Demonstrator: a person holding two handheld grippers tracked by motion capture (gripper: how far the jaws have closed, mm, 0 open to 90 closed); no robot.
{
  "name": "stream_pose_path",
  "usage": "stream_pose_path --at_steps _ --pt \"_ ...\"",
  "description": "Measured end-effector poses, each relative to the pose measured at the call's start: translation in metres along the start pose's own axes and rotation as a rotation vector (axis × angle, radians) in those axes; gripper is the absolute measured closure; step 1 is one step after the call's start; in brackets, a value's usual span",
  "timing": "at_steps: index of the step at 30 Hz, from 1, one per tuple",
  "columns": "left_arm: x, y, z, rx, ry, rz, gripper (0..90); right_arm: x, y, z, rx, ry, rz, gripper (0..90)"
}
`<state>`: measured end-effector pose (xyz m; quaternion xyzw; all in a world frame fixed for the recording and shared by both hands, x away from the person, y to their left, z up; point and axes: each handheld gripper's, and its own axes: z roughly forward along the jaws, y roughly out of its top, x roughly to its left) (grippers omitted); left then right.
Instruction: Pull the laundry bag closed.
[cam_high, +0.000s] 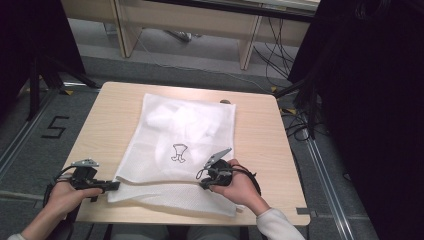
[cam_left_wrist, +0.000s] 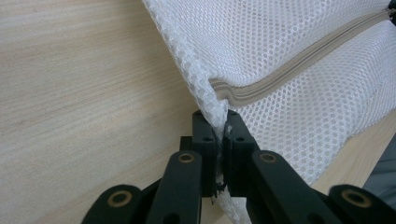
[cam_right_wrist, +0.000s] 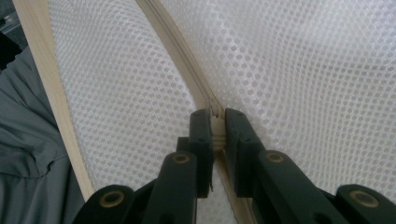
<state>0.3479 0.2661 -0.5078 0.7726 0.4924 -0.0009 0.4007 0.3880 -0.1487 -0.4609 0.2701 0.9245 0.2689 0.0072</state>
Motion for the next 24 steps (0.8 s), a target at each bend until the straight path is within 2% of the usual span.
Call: stream_pose_path --at_steps 7,24 --pt "0.0 0.0 0.0 0.0 -0.001 -0.002 84.8 -0.002 -0.004 -0.002 -0.005 -0.004 -0.006 82.6" --pt "0.0 0.0 0.0 0.0 -0.001 -0.003 84.8 -0.007 -0.013 -0.007 0.001 -0.007 0.019 82.6"
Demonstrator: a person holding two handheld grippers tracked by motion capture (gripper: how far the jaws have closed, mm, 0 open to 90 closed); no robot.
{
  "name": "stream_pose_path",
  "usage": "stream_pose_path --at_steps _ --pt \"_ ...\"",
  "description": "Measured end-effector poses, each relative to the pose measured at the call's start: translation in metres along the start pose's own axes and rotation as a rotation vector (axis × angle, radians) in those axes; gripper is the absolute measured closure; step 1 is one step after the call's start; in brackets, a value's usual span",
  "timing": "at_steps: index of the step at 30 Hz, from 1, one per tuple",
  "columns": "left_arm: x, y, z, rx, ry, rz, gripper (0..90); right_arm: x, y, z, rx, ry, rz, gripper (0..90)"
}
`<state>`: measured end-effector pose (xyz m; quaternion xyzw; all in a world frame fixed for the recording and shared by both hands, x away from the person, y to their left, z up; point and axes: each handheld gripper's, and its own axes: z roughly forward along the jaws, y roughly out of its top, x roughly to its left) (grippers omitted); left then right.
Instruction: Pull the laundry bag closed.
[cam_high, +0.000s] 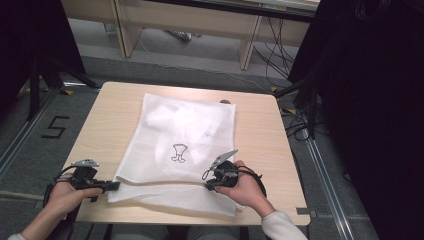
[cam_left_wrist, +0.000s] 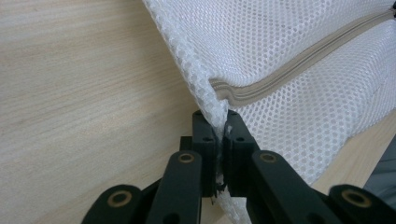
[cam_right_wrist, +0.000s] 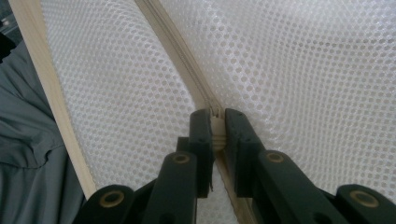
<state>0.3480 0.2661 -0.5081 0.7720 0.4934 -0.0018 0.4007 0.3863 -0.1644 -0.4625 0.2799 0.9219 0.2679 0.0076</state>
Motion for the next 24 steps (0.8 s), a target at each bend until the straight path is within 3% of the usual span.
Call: stream_pose_path --at_steps 10,13,15,23,24 --pt "0.0 0.0 0.0 0.001 0.002 0.001 84.8 -0.004 -0.008 -0.004 0.001 -0.001 0.008 82.6" --pt "0.0 0.0 0.0 0.001 0.0 0.001 84.7 -0.004 -0.011 -0.006 0.004 -0.004 0.045 82.6" --pt "0.0 0.0 0.0 0.001 0.002 0.0 84.7 -0.006 -0.013 -0.007 0.007 -0.009 0.031 82.6" --pt "0.0 0.0 0.0 -0.001 0.003 -0.002 84.7 -0.009 -0.018 -0.01 0.013 -0.011 0.053 82.6" --pt "0.0 0.0 0.0 0.0 0.003 0.001 84.8 -0.012 -0.02 -0.011 0.001 -0.009 0.03 82.6"
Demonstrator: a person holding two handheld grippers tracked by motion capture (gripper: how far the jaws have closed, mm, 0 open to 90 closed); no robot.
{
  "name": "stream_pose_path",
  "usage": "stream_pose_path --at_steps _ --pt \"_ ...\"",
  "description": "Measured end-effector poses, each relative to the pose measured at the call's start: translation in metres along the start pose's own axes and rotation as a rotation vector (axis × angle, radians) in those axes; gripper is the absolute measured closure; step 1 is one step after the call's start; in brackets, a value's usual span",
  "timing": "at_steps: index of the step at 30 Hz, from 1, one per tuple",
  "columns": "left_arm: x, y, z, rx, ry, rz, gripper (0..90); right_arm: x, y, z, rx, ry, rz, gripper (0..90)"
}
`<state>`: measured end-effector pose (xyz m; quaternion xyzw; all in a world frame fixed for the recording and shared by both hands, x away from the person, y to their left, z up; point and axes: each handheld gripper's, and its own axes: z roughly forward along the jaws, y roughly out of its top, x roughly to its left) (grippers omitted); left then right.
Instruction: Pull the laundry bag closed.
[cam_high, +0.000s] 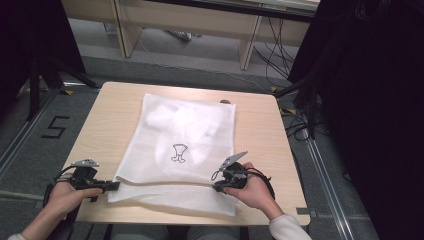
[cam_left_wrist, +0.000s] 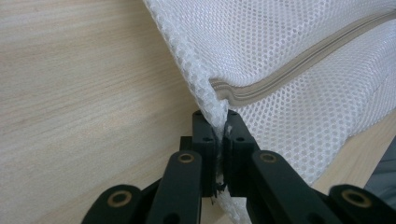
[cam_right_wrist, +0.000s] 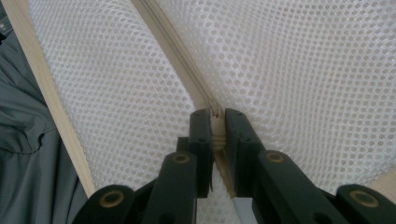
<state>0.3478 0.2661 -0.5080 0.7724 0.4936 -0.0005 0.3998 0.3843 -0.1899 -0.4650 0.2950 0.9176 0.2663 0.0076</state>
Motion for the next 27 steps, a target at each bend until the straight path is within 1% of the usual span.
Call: stream_pose_path --at_steps 1,2,3,4,5,6,7,8,9,10,11,13,14,16,17,18,19,22,23,24,26,27 --pt "0.0 0.0 0.0 -0.003 0.0 -0.003 84.7 0.0 -0.001 -0.001 0.0 0.0 0.007 82.6" --pt "0.0 0.0 0.0 -0.003 0.0 -0.003 84.7 0.0 -0.003 -0.003 0.012 0.002 0.035 82.6" --pt "0.0 0.0 0.0 -0.003 0.0 -0.003 84.8 -0.003 -0.004 -0.003 0.003 -0.003 0.01 82.6" --pt "0.0 0.0 0.0 0.001 0.001 0.001 84.8 -0.002 -0.006 -0.004 0.008 -0.003 0.028 82.6" --pt "0.0 0.0 0.0 0.001 0.002 0.001 84.8 -0.004 -0.007 -0.004 0.005 -0.003 0.017 82.6" --pt "0.0 0.0 0.0 0.002 0.001 0.001 84.7 -0.005 -0.009 -0.005 0.008 -0.005 0.019 82.5" --pt "0.0 0.0 0.0 0.0 0.002 -0.003 84.7 -0.006 -0.01 -0.006 0.01 -0.01 0.03 82.6" --pt "0.0 0.0 0.0 0.001 0.001 0.001 84.8 -0.007 -0.012 -0.006 0.003 -0.009 0.028 82.6" --pt "0.0 0.0 0.0 0.001 0.003 0.001 84.8 -0.007 -0.014 -0.008 0.013 -0.011 0.043 82.6" --pt "0.0 0.0 0.0 0.001 0.001 0.0 84.7 -0.009 -0.015 -0.008 0.006 -0.011 0.028 82.6" --pt "0.0 0.0 0.0 0.001 0.001 -0.002 84.7 -0.01 -0.017 -0.009 0.006 -0.004 0.035 82.5" --pt "0.0 0.0 0.0 0.0 0.002 -0.002 84.7 -0.011 -0.019 -0.009 0.001 -0.013 0.038 82.6" --pt "0.0 0.0 0.0 -0.003 0.001 -0.006 84.7 -0.012 -0.02 -0.01 0.007 -0.009 0.038 82.6" --pt "0.0 0.0 0.0 -0.003 0.0 -0.005 84.7 -0.011 -0.023 -0.012 0.017 -0.011 0.071 82.6" --pt "0.0 0.0 0.0 -0.004 -0.002 -0.007 84.7 -0.013 -0.024 -0.013 0.016 -0.008 0.065 82.5" --pt "0.0 0.0 0.0 -0.004 0.0 -0.005 84.7 -0.012 -0.025 -0.013 0.014 -0.01 0.079 82.6" --pt "0.0 0.0 0.0 -0.004 0.0 -0.006 84.7 -0.013 -0.026 -0.014 0.014 -0.014 0.074 82.6" --pt "0.0 0.0 0.0 -0.003 0.0 -0.003 84.6 -0.014 -0.03 -0.015 0.021 -0.018 0.08 82.6" --pt "0.0 0.0 0.0 -0.003 0.0 -0.003 84.7 -0.015 -0.031 -0.015 0.026 -0.015 0.078 82.6" --pt "0.0 0.0 0.0 -0.003 0.001 -0.004 84.7 -0.014 -0.033 -0.015 0.032 -0.011 0.086 82.5" --pt "0.0 0.0 0.0 -0.005 0.002 -0.004 84.7 -0.016 -0.035 -0.014 0.026 -0.008 0.062 82.6" --pt "0.0 -0.001 0.0 -0.013 0.008 -0.005 84.6 -0.016 -0.035 -0.014 0.025 -0.009 0.066 82.6"
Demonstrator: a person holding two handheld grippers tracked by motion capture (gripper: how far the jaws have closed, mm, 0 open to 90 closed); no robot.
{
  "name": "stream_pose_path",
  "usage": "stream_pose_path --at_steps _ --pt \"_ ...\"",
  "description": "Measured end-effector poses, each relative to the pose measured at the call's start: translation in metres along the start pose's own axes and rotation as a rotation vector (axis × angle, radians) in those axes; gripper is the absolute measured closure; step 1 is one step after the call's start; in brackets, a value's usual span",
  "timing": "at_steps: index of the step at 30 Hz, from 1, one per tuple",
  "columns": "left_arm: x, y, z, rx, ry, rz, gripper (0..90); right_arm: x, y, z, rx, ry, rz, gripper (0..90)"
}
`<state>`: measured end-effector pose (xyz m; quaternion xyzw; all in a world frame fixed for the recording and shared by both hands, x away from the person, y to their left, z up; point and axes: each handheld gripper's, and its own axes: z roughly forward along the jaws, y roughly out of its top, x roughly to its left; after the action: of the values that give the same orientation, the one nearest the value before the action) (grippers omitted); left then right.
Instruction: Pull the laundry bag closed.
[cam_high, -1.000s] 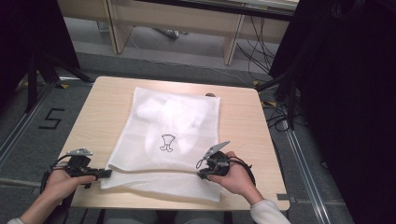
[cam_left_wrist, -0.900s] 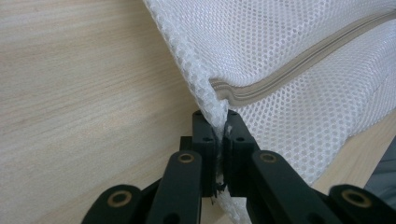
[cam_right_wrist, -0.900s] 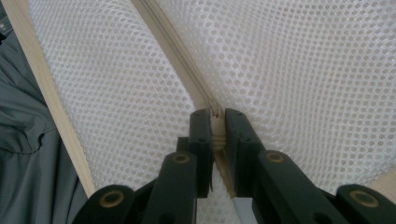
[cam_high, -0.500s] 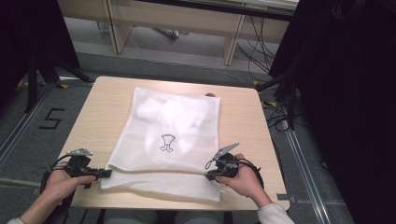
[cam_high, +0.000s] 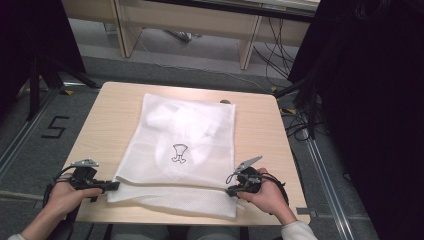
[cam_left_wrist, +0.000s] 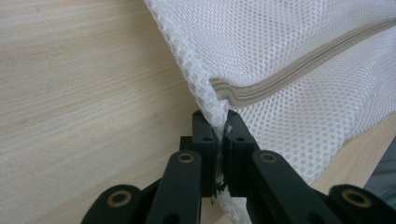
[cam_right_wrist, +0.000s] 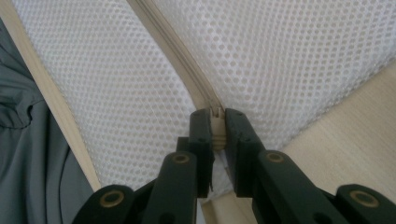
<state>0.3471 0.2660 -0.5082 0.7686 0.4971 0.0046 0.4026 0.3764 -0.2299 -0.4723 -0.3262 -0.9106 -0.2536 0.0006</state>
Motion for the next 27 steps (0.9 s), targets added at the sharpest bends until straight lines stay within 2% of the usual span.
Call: stream_pose_path --at_steps 4,5,6,8,20,21,23,25,26,27 --pt "0.0001 -0.0006 0.0006 -0.015 -0.004 -0.004 84.6 0.0003 -0.0018 0.0006 0.007 0.001 0.003 82.6" --pt "0.0 -0.0005 0.0005 -0.014 -0.003 -0.004 84.6 0.0019 -0.0022 -0.0004 0.021 0.002 0.034 82.6" --pt "0.0001 -0.0006 0.0005 -0.016 -0.004 -0.006 84.6 0.0013 -0.0023 -0.0002 0.023 -0.001 0.029 82.6" --pt "0.0006 0.0 -0.0008 0.002 -0.005 -0.002 84.5 0.0006 -0.0032 0.0 0.026 0.007 0.031 82.6" --pt "0.0017 -0.0008 -0.0001 0.018 -0.006 0.002 82.6 0.0011 -0.0057 0.0021 0.035 0.002 0.055 82.3" --pt "0.001 -0.001 0.0004 0.017 0.006 0.017 80.5 0.0004 -0.0055 0.0017 0.011 -0.003 0.044 79.6" --pt "0.0 -0.0013 0.0011 0.031 0.02 0.048 76.4 -0.0009 -0.0059 -0.0002 -0.013 -0.014 0.053 76.0" --pt "0.0008 -0.0006 -0.0001 0.036 0.038 0.075 68.9 -0.0035 -0.0065 -0.0023 -0.066 -0.008 0.069 70.3" --pt "0.0001 -0.0007 -0.0001 0.012 0.047 0.059 65.2 -0.0022 -0.0067 -0.0033 -0.096 0.004 0.11 67.3" --pt "0.0014 -0.0006 -0.0024 -0.009 0.059 0.052 60.8 -0.0062 -0.0065 -0.0034 -0.129 -0.017 0.095 65.6"
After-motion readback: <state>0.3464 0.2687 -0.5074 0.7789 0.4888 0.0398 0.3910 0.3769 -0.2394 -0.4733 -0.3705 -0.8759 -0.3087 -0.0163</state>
